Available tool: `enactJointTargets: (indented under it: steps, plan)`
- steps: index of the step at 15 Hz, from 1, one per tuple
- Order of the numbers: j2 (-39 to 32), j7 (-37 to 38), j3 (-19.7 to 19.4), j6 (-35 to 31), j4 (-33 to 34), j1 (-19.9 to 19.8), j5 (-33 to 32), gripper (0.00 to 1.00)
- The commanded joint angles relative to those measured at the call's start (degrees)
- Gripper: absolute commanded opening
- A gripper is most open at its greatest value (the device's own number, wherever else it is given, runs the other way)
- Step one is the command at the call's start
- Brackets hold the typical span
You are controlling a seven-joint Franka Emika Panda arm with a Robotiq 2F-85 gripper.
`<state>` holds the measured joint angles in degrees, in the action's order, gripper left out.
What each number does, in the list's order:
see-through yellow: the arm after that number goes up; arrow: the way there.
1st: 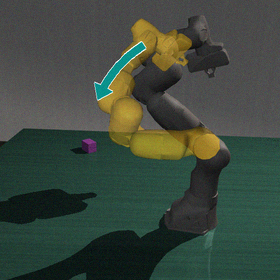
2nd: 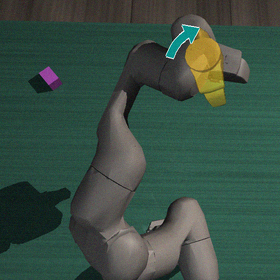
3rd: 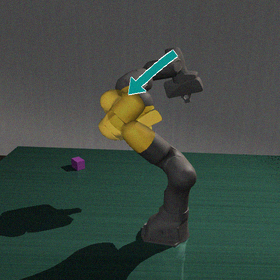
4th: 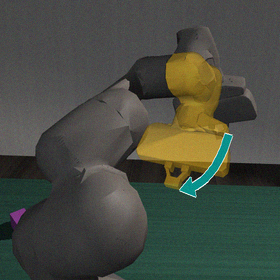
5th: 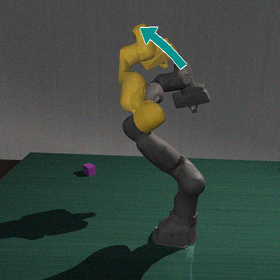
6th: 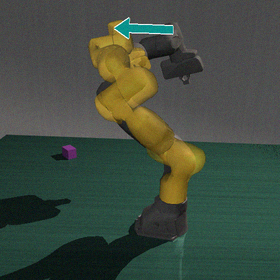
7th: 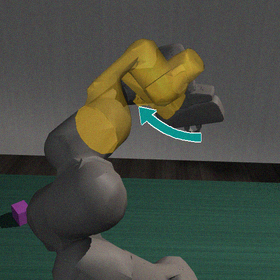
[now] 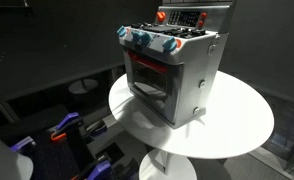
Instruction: Press the top button on the right side of the stove
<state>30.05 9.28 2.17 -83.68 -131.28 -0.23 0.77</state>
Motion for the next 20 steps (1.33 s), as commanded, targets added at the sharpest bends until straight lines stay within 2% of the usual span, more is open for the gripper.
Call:
enactJointTargets:
  steps: [1, 5, 9, 16, 20]
  plan:
    - [-0.03, -0.10, 0.16, 0.10, 0.10, -0.21, 0.06, 1.00]
    - [-0.53, 0.94, 0.42, -0.65, 0.60, -0.48, -0.16, 1.00]
    - [-2.19, 3.18, 0.61, -5.26, 3.04, -0.99, -0.16, 1.00]
    - [-7.52, 8.54, 1.65, -18.70, 8.46, -1.88, -1.92, 1.00]
    - [-12.14, 11.45, 2.16, -26.73, 10.57, -2.74, -5.79, 1.00]
